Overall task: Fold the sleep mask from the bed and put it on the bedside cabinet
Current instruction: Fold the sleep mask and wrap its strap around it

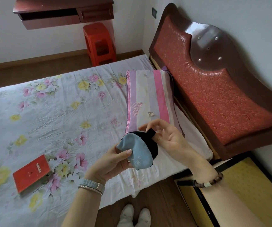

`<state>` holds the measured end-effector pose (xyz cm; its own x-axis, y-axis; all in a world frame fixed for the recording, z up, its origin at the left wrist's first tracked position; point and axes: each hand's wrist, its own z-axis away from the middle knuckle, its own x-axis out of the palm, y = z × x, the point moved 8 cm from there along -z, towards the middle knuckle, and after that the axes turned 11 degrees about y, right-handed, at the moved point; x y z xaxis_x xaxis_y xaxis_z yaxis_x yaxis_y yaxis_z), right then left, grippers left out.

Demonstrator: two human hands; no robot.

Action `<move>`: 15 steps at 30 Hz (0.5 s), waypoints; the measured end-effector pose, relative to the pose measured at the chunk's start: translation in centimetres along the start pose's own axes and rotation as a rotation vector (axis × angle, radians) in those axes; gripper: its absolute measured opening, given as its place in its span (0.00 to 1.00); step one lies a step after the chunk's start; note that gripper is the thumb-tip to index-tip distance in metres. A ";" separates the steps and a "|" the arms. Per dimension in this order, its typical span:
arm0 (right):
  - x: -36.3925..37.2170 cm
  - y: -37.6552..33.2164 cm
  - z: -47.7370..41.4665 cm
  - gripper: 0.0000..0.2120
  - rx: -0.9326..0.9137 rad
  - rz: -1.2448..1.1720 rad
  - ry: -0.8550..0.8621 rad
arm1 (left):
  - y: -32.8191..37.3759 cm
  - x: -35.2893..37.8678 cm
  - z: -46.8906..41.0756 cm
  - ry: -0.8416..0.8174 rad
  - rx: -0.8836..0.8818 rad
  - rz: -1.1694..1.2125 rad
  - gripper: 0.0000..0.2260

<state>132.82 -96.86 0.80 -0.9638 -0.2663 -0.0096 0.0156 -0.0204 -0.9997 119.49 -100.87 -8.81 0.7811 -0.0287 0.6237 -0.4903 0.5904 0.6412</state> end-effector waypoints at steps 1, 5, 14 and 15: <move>0.2 0.2 0.1 0.05 0.033 -0.068 0.007 | 0.1 0.1 0.1 -0.007 0.009 0.002 0.20; 0.8 0.8 0.5 0.07 0.163 -0.218 0.026 | -0.1 0.0 0.2 -0.008 0.023 0.024 0.19; 2.3 1.9 0.8 0.16 0.368 -0.630 0.073 | -1.1 -0.9 0.4 -0.009 0.025 0.106 0.20; 2.1 1.6 0.6 0.17 0.368 -0.692 0.077 | -1.3 -1.1 0.5 -0.002 0.020 0.113 0.21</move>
<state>130.94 -98.06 -0.78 -0.8020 -0.0095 0.5973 -0.5206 -0.4790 -0.7068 119.08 -101.95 -10.09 0.7200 0.0357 0.6930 -0.5825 0.5740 0.5756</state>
